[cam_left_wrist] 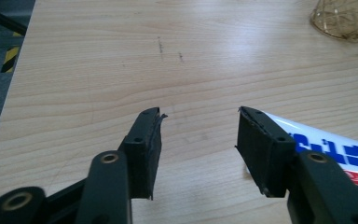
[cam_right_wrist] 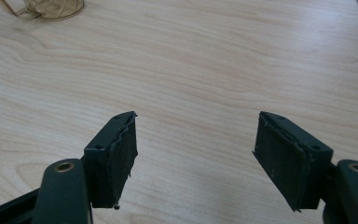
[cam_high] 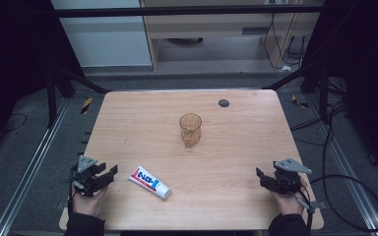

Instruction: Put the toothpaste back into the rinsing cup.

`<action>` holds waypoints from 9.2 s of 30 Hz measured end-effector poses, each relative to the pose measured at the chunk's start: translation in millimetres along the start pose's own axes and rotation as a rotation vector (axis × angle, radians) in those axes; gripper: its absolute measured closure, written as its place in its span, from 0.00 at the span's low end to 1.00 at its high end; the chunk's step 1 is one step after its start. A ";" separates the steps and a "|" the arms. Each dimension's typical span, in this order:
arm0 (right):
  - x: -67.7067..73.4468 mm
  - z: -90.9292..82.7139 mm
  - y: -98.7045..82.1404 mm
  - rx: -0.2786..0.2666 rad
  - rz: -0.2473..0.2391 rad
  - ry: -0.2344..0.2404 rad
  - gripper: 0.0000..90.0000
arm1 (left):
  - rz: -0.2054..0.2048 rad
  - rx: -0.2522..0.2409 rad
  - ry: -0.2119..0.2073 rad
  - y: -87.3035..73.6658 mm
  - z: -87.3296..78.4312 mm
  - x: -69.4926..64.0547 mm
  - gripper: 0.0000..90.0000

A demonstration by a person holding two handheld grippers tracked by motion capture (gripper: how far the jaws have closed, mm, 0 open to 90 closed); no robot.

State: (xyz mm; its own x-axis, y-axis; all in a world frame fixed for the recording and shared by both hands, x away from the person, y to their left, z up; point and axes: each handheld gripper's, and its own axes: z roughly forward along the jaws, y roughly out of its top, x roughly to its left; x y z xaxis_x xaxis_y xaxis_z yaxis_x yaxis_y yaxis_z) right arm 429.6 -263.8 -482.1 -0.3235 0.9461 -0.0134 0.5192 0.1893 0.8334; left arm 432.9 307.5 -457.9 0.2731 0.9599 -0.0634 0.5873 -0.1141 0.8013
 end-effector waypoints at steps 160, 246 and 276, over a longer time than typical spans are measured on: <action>11.3 10.6 -7.3 0.080 -0.037 0.032 0.28 | 0.352 0.227 -0.240 85.4 36.1 -129.4 0.26; 10.1 12.3 -7.4 0.102 -0.037 0.050 0.30 | 0.336 0.513 -0.223 41.8 93.0 -142.8 0.51; 8.8 11.2 -7.6 0.101 -0.032 0.048 0.30 | 0.245 0.251 -0.251 69.1 36.3 -122.4 0.77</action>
State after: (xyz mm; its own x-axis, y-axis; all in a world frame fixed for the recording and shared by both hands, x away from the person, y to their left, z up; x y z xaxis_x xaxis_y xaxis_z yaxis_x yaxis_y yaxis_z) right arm 431.7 -254.0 -494.7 -0.3773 0.9260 -0.0103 0.5846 0.2468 0.7729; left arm 467.6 172.8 -416.4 0.5862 0.8082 -0.0572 0.6409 -0.4193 0.6430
